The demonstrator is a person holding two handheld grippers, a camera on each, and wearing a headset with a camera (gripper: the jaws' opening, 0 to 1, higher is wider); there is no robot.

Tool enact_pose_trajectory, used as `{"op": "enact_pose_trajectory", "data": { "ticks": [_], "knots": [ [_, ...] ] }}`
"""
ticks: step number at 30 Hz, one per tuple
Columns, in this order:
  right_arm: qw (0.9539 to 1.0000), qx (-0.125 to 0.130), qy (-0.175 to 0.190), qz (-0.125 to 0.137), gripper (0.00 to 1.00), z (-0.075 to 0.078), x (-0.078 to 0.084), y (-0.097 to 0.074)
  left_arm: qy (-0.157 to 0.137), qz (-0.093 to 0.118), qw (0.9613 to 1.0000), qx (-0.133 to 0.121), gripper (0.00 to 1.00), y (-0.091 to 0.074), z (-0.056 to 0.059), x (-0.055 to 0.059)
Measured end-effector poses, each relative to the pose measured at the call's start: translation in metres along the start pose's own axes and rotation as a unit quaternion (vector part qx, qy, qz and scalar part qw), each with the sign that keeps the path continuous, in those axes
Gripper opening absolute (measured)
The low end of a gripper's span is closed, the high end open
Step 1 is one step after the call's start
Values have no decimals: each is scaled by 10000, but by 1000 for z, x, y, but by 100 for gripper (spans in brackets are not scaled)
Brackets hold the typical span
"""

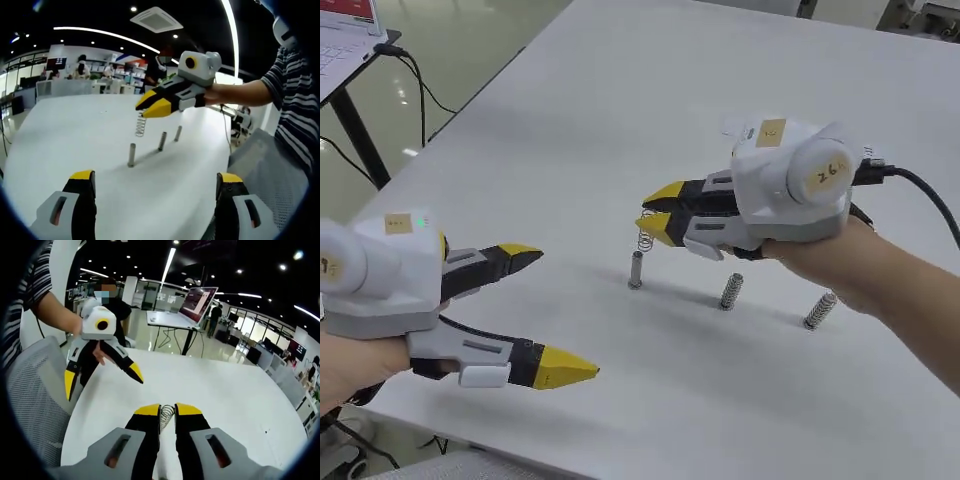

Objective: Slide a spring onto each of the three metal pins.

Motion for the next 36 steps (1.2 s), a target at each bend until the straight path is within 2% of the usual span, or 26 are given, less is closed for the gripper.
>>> {"op": "enact_pose_trajectory", "data": {
  "ticks": [26,36],
  "knots": [
    [9996,11,258,-107,8,4,15,16,-25,-1,10000,-37,97,-3,-3,0],
    [9993,0,279,-230,8,4,28,23,-23,34,10000,-33,97,-1,-2,-2]
  ]
}}
Point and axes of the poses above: the centre of the closed fingertips' face, and the gripper's own axes: y roughly forward along the fingers, z roughly to its right, x roughly out of its underside, the point moved 8 cm from there along -y, roughly backward along the fingers, and after that the axes turned 3 degrees about y, right-handed, at the moved point
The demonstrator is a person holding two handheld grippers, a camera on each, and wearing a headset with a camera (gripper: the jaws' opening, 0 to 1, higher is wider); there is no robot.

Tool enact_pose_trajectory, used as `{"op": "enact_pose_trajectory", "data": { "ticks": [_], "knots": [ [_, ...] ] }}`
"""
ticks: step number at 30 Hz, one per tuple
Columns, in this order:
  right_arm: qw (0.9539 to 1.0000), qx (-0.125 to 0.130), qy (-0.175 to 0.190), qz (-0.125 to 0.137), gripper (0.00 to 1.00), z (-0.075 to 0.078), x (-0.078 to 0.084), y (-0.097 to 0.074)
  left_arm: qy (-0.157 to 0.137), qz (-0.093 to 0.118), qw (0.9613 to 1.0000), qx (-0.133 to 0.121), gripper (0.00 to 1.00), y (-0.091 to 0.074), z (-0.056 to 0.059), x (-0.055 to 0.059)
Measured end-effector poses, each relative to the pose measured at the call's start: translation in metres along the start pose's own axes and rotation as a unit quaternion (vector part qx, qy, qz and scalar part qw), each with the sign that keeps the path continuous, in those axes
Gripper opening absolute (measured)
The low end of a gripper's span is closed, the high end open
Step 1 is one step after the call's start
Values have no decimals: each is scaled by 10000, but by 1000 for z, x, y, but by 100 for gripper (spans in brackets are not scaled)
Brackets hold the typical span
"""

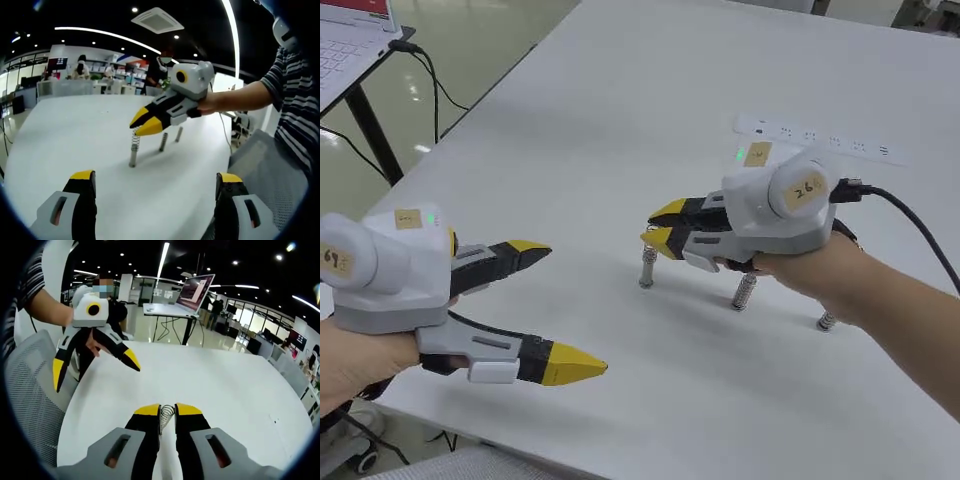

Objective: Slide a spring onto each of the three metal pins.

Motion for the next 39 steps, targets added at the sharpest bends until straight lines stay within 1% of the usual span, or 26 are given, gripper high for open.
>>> {"op": "enact_pose_trajectory", "data": {
  "ticks": [8,15,19,22,28,35,36,37,39],
  "knots": [
    [10000,3,-13,-69,8,-1,6,6,8,15,10000,-19,97,0,0,0],
    [9999,-19,-39,-141,8,-5,11,11,1,25,10000,-30,97,-1,-2,0],
    [9996,-30,-67,-273,8,-7,18,13,-10,19,10000,-15,97,-1,-2,1],
    [9996,-36,-73,-278,8,-8,20,15,-15,13,10000,-18,97,0,-2,1],
    [9991,-75,-49,-408,8,-11,27,20,-13,11,10000,-20,97,0,-2,0],
    [9986,-91,-77,-516,8,-14,30,22,-31,9,10000,-26,96,0,-1,1],
    [9988,-82,-66,-475,8,-14,30,22,-34,10,10000,-25,96,0,-1,1],
    [9988,-79,-11,-478,8,-13,30,22,-34,18,10000,-30,96,0,-1,2],
    [9988,-68,-17,-475,8,-13,30,22,-46,14,10000,-37,96,0,-1,2]
  ]
}}
Point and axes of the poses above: the centre of the closed fingertips' face, and the gripper's own axes: y roughly forward along the fingers, z roughly to its right, x roughly out of its underside, the point moved 8 cm from there along -y, roughly backward along the fingers, and after that the axes turned 3 degrees about y, right-handed, at the moved point
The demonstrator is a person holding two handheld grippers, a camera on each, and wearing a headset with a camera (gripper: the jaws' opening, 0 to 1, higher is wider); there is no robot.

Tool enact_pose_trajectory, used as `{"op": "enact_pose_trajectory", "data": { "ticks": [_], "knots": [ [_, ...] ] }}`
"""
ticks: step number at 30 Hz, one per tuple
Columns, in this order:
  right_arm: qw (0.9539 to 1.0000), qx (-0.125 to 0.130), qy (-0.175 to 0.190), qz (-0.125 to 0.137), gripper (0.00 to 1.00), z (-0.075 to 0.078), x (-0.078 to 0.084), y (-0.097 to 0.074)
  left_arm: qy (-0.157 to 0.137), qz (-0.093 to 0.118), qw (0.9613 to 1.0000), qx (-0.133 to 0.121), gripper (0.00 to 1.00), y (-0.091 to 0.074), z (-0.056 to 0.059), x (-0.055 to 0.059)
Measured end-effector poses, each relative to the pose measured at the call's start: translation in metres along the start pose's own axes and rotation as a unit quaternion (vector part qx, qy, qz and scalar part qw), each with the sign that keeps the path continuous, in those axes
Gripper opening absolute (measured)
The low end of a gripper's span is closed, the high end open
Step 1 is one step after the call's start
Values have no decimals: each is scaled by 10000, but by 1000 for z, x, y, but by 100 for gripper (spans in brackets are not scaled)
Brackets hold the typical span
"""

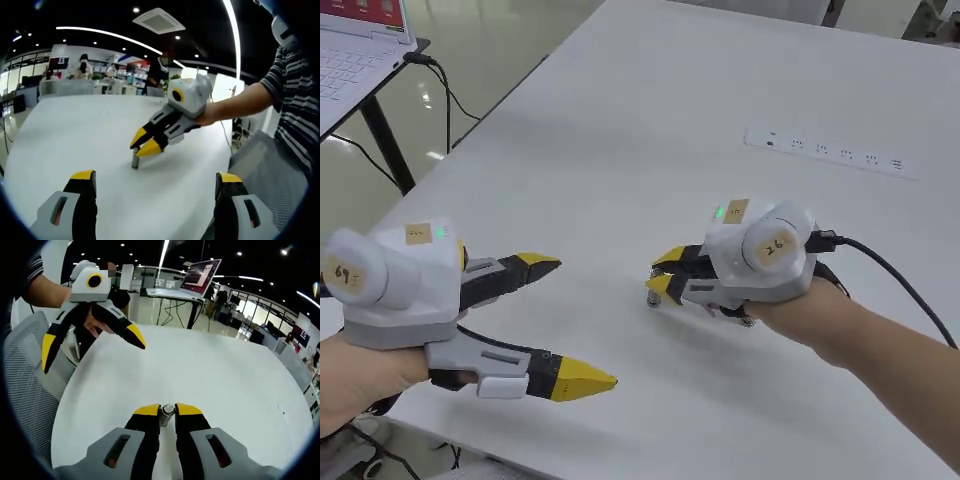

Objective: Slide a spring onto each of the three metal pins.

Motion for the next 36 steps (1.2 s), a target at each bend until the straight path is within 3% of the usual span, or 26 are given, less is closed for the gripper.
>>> {"op": "enact_pose_trajectory", "data": {
  "ticks": [7,21,33,36],
  "knots": [
    [9999,103,70,-21,13,1,0,-2,-27,11,10000,-5,95,-1,0,-1],
    [9988,172,368,281,18,-3,-2,-22,-34,159,9999,-38,96,0,1,-9],
    [9913,288,1047,743,29,-7,7,-54,75,179,9998,9,97,5,1,-17],
    [9902,334,1063,837,33,-10,9,-63,92,179,9998,21,97,7,2,-18]
  ]
}}
Point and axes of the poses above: the centre of the closed fingertips' face, and the gripper's own axes: y roughly forward along the fingers, z roughly to its right, x roughly out of its underside, the point moved 8 cm from there along -y, roughly backward along the fingers, and after that the axes turned 3 degrees about y, right-handed, at the moved point
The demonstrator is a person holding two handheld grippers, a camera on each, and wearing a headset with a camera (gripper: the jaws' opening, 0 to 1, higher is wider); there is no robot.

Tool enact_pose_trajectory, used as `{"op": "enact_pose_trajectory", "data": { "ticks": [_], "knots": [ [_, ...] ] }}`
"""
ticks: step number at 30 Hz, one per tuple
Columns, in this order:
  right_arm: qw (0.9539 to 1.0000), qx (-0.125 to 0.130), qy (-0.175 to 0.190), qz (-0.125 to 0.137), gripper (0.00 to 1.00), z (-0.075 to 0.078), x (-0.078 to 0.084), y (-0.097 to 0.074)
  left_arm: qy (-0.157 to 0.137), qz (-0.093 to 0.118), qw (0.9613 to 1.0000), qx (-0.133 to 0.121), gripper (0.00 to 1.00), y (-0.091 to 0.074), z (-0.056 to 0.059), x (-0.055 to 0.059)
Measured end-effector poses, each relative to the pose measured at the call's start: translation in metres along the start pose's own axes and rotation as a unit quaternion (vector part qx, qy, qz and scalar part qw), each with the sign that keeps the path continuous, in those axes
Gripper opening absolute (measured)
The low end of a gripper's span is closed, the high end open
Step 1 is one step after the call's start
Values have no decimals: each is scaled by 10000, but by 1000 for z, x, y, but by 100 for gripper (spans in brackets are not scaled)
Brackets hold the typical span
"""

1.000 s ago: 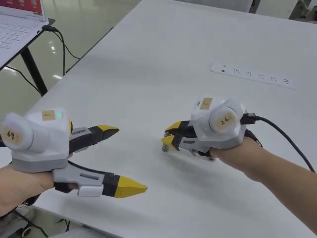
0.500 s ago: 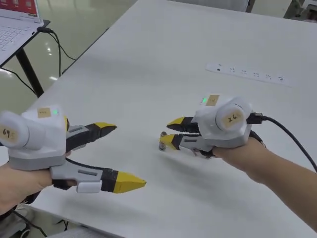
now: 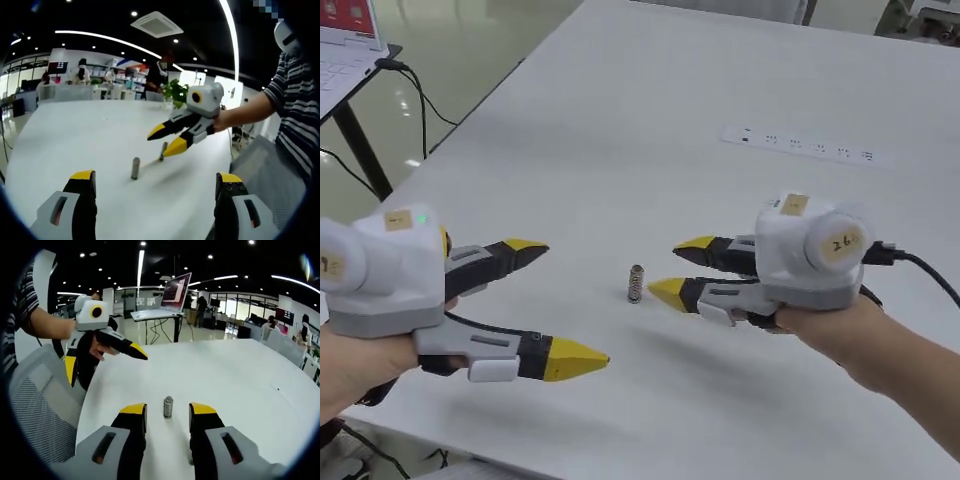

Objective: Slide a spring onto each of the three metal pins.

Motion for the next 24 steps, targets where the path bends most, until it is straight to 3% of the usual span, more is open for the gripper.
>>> {"op": "enact_pose_trajectory", "data": {
  "ticks": [7,24],
  "knots": [
    [9997,108,130,183,40,-1,4,-22,-31,87,10000,-10,97,3,0,-5],
    [9943,755,509,557,68,-1,27,-72,23,119,9999,27,98,5,5,-9]
  ]
}}
Point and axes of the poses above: the centre of the closed fingertips' face, and the gripper's own axes: y roughly forward along the fingers, z roughly to its right, x roughly out of its underside, the point moved 8 cm from there along -y, roughly backward along the fingers, and after that the axes turned 3 degrees about y, right-handed, at the moved point
